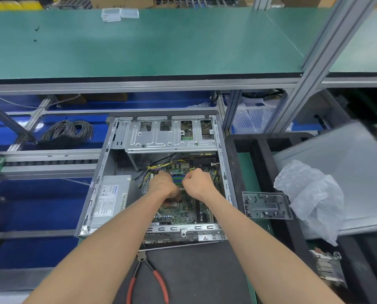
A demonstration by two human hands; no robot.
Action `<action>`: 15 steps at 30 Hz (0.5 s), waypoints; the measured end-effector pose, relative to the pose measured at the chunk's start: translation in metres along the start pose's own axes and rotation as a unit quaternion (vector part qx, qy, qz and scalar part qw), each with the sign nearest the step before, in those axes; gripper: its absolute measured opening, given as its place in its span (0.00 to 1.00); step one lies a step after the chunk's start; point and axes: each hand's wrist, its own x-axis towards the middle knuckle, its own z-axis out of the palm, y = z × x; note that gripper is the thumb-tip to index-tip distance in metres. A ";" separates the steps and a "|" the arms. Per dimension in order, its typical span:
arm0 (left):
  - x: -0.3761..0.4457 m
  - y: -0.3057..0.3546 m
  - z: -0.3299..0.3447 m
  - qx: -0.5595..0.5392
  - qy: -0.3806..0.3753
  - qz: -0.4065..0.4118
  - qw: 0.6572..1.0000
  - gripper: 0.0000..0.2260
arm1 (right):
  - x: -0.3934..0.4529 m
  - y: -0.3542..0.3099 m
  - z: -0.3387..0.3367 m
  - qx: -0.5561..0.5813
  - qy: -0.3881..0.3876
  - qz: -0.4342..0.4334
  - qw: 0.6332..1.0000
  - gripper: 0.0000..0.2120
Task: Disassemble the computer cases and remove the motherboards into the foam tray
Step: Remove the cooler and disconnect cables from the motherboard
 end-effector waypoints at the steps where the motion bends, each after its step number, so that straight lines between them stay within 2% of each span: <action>1: 0.001 0.000 0.001 -0.001 -0.005 0.002 1.000 0.41 | 0.001 0.001 0.000 0.001 0.003 0.000 1.000 0.12; 9: -0.009 -0.006 -0.008 -0.052 -0.031 0.017 0.998 0.44 | 0.002 0.002 -0.002 0.031 -0.031 -0.017 0.999 0.33; 12: -0.016 -0.013 -0.025 -0.120 -0.056 0.026 0.991 0.26 | -0.001 0.001 0.000 0.034 -0.036 -0.018 0.999 0.35; 14: -0.020 -0.018 -0.036 -0.188 -0.077 0.039 0.978 0.15 | -0.005 -0.001 0.002 0.075 -0.042 0.000 0.996 0.27; 15: -0.022 -0.022 -0.042 -0.231 -0.084 0.050 0.968 0.11 | -0.008 -0.002 0.003 0.103 -0.048 0.005 0.994 0.19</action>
